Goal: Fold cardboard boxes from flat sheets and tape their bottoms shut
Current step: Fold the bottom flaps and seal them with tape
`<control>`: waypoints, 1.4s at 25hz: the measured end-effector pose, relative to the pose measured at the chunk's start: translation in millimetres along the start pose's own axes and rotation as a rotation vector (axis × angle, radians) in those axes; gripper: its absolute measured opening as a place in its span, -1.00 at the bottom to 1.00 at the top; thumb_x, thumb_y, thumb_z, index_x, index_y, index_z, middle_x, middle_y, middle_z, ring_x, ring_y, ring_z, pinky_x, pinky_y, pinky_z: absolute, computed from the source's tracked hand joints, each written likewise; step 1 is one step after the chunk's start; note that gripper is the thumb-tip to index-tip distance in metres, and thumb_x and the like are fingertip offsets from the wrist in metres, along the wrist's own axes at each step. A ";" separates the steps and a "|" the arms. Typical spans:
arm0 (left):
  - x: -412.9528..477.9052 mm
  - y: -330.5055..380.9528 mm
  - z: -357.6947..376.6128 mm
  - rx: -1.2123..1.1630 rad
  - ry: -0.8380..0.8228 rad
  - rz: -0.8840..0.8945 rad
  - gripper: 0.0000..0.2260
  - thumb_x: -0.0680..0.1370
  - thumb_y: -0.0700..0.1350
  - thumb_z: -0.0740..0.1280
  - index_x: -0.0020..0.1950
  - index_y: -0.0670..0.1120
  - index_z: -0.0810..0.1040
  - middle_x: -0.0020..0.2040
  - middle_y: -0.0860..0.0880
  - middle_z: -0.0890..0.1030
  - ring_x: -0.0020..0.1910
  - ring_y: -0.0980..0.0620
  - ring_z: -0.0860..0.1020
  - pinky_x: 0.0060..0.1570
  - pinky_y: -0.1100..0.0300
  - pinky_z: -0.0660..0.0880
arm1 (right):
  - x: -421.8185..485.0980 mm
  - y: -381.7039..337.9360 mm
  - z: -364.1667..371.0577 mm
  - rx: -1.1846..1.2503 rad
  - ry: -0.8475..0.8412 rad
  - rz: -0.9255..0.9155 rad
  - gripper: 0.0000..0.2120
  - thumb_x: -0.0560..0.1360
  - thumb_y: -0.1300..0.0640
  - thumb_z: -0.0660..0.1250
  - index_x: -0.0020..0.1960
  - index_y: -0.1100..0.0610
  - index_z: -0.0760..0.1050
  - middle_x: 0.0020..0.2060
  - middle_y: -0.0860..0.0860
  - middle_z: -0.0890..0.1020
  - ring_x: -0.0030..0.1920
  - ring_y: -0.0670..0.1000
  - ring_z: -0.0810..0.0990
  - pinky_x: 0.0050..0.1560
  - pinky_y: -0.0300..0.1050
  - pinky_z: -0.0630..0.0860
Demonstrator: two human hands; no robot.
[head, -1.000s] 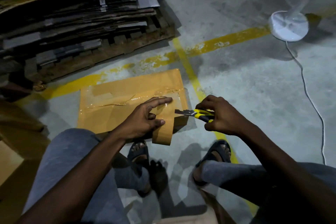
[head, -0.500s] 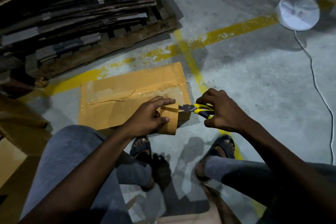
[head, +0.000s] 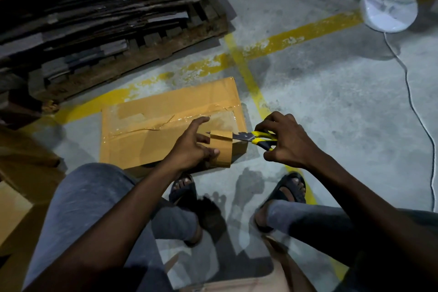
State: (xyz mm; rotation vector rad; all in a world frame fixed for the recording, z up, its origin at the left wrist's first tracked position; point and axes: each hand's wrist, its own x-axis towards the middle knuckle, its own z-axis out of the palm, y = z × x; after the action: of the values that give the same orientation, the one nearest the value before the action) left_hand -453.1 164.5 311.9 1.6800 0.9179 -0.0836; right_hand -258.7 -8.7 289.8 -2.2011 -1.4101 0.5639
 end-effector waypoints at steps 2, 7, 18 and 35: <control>-1.8 0.2 1.2 -0.121 -0.045 -0.007 -0.34 0.46 -0.39 0.40 0.44 0.07 0.29 -0.29 0.04 0.54 -0.37 0.14 0.53 -0.36 0.34 0.45 | 1.6 4.9 2.7 0.013 -0.011 0.015 -0.45 0.17 -0.21 0.17 0.10 -0.10 0.55 -0.05 -0.20 0.37 -0.06 0.07 0.33 -0.14 0.05 0.44; 5.5 0.7 9.0 -0.086 -0.090 0.031 -0.51 0.47 -0.42 0.36 0.26 0.06 0.52 -0.14 -0.07 0.46 -0.19 0.02 0.49 -0.20 0.23 0.45 | 6.8 21.6 12.8 -0.058 -0.160 0.051 -0.34 0.19 -0.19 0.21 0.29 -0.14 0.49 0.05 -0.09 0.43 0.00 0.12 0.37 -0.04 0.11 0.48; 86.7 3.1 103.3 0.072 0.017 0.131 -0.48 0.42 -0.35 0.42 0.30 -0.02 0.36 -0.18 -0.03 0.62 -0.11 -0.03 0.56 -0.04 0.11 0.47 | 26.1 73.8 37.6 0.624 -0.141 0.479 -0.71 0.50 0.02 0.33 0.22 -0.14 0.49 -0.35 -0.10 0.64 -0.40 0.02 0.47 -0.27 -0.04 0.39; 275.0 -61.7 264.2 0.707 -0.321 0.188 -0.24 0.56 -0.05 0.31 0.57 -0.18 -0.11 0.59 -0.16 -0.04 0.56 -0.16 0.01 0.49 -0.01 0.09 | 65.6 336.9 141.5 0.501 0.570 1.055 -0.42 0.40 0.08 0.36 0.40 -0.16 0.35 0.17 0.08 0.63 0.18 0.23 0.56 0.18 0.02 0.48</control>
State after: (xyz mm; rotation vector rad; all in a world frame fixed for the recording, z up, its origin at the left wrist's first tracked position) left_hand -194.9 84.4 35.9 2.3061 0.5010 -0.5894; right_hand -68.5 -49.3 -26.4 -2.2449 0.2377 0.4645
